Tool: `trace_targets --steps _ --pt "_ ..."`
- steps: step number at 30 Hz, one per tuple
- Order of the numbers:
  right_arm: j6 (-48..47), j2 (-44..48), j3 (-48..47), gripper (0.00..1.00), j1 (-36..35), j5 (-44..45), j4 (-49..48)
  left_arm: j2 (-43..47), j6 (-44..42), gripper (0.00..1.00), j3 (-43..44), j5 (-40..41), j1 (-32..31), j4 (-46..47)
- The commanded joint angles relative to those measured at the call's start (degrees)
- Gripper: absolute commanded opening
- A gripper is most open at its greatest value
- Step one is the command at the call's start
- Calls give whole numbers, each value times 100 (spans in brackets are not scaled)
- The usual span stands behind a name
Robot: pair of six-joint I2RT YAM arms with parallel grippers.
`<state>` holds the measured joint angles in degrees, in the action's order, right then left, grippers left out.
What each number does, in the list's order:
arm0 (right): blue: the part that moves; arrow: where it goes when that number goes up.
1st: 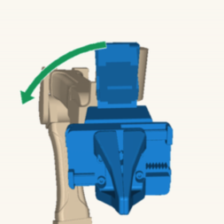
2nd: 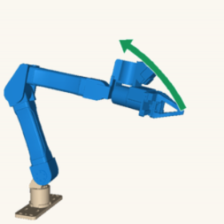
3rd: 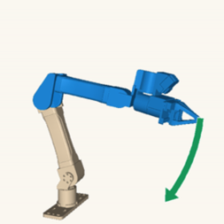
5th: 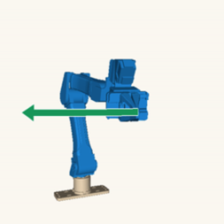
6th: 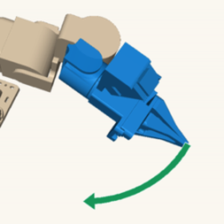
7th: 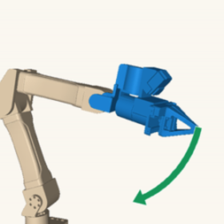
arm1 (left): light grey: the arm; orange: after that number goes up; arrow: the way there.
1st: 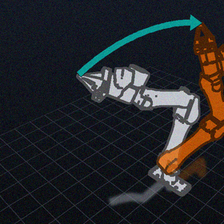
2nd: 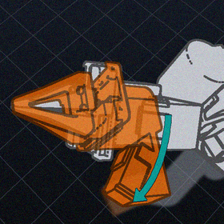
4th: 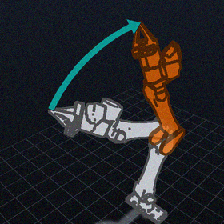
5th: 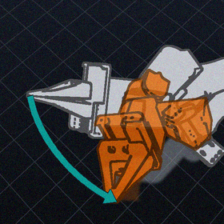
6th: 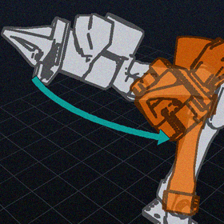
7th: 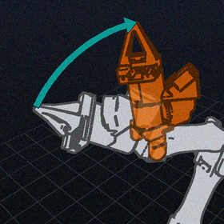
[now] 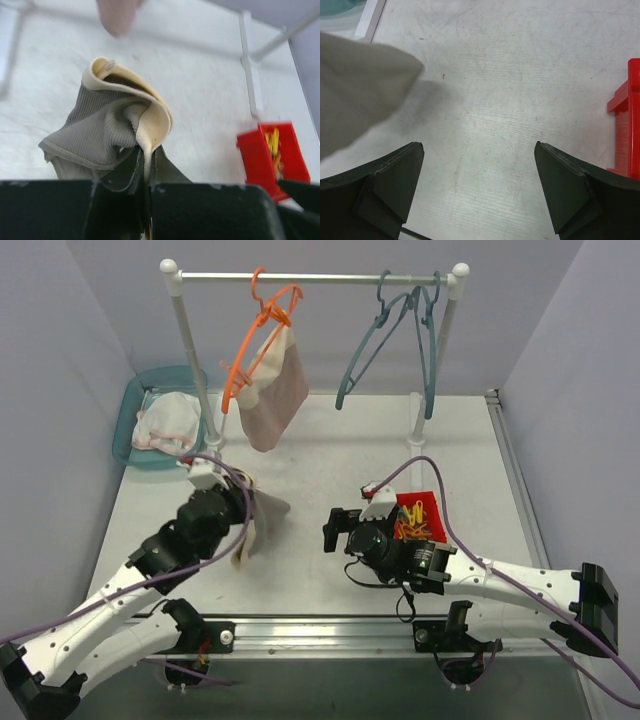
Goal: Remove the underwear clipped to the hanger
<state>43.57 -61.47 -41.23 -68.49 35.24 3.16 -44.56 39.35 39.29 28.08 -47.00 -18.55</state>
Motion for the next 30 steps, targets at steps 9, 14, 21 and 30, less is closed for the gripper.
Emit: trace_targets --steps 9,14,21,30 --pt "-358 171 63 100 81 -368 -175 -1052 -1905 3 2257 -783 3705 78" --pt "-428 135 115 100 81 -492 -272 -1871 -2230 3 2478 -839 4908 2158" --pt "-455 39 229 100 116 -562 -474 -3723 -2678 3 3049 -1383 5394 3927" --pt "-323 -49 247 100 160 -440 -492 -5773 -2750 94 3893 -1112 5518 5046"
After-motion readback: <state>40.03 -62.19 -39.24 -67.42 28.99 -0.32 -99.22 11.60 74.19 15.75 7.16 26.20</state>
